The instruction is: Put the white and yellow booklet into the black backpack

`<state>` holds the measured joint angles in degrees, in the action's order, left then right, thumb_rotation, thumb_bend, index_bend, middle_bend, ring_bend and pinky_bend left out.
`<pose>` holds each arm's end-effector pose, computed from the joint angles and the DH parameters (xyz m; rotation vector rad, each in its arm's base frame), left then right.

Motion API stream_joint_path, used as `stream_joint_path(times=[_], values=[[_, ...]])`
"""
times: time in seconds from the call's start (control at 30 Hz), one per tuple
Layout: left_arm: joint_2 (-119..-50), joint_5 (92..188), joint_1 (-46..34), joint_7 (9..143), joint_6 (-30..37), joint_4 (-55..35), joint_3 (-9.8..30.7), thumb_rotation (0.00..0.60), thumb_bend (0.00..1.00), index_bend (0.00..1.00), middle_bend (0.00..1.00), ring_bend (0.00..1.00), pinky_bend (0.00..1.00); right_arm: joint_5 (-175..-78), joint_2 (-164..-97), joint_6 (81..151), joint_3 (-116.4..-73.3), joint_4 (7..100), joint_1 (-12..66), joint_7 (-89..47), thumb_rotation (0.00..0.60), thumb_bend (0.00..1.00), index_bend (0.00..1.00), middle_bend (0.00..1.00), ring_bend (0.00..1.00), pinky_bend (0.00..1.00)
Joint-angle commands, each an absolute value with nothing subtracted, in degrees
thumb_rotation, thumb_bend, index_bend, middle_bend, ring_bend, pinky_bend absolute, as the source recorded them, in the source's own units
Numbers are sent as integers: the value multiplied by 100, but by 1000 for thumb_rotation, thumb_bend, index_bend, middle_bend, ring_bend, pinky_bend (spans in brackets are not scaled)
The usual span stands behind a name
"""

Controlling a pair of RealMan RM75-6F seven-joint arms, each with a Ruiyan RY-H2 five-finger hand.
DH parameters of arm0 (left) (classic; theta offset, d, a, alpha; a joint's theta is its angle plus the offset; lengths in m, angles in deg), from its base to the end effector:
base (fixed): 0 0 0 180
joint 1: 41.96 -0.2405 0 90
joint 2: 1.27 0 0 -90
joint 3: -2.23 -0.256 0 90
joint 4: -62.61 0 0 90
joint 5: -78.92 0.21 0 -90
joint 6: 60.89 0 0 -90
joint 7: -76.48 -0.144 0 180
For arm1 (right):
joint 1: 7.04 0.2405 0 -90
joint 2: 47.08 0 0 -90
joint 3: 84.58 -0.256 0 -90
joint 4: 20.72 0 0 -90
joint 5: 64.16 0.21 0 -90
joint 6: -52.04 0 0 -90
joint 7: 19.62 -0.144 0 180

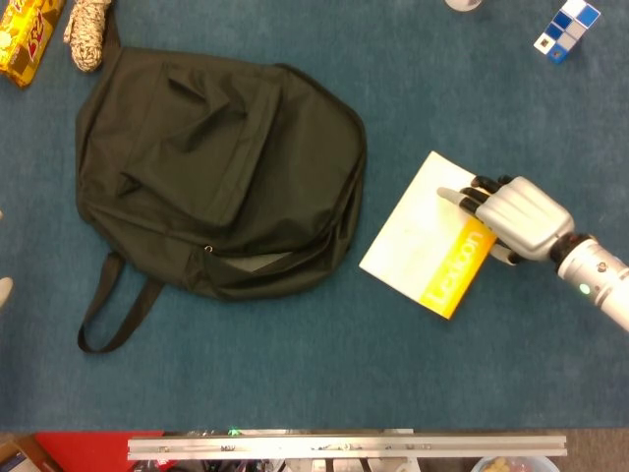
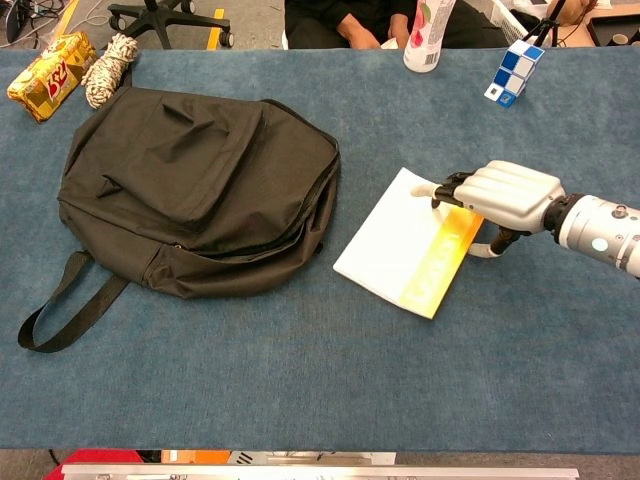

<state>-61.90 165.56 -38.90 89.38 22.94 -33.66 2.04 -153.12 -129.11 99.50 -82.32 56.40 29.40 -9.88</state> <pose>-0.3115 0.1590 0.1615 -1.3201 -1.1536 -1.0107 -0.2379 -0.2927 -0.0145 2.2517 -0.7222 0.6084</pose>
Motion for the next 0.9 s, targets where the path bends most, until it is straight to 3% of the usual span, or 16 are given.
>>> stream_joint_path(times=[0.03, 0.5, 0.67, 0.9], values=[[-6170, 16558, -3893, 8980, 2291, -3382, 201, 600, 203, 273, 228, 161, 281, -15354, -13023, 10027, -8261, 5537, 2966, -1065, 600, 297, 121, 308, 223, 398], [-6052, 16608, -3898, 9223, 2284, -3409, 184, 600, 203, 275, 228, 161, 281, -15589, -13687, 10576, -8571, 5032, 3188, -1018, 600, 509, 261, 382, 296, 478], [-6017, 16627, -3900, 9299, 2284, -3407, 175, 600, 203, 276, 229, 161, 282, -15610, -13918, 10641, -8653, 4864, 3291, -912, 600, 466, 327, 398, 298, 479], [-5951, 16657, -3925, 9492, 2296, -3399, 146, 600, 204, 276, 228, 161, 281, -15734, -14359, 11146, -8749, 4461, 3271, -761, 600, 299, 604, 533, 405, 575]])
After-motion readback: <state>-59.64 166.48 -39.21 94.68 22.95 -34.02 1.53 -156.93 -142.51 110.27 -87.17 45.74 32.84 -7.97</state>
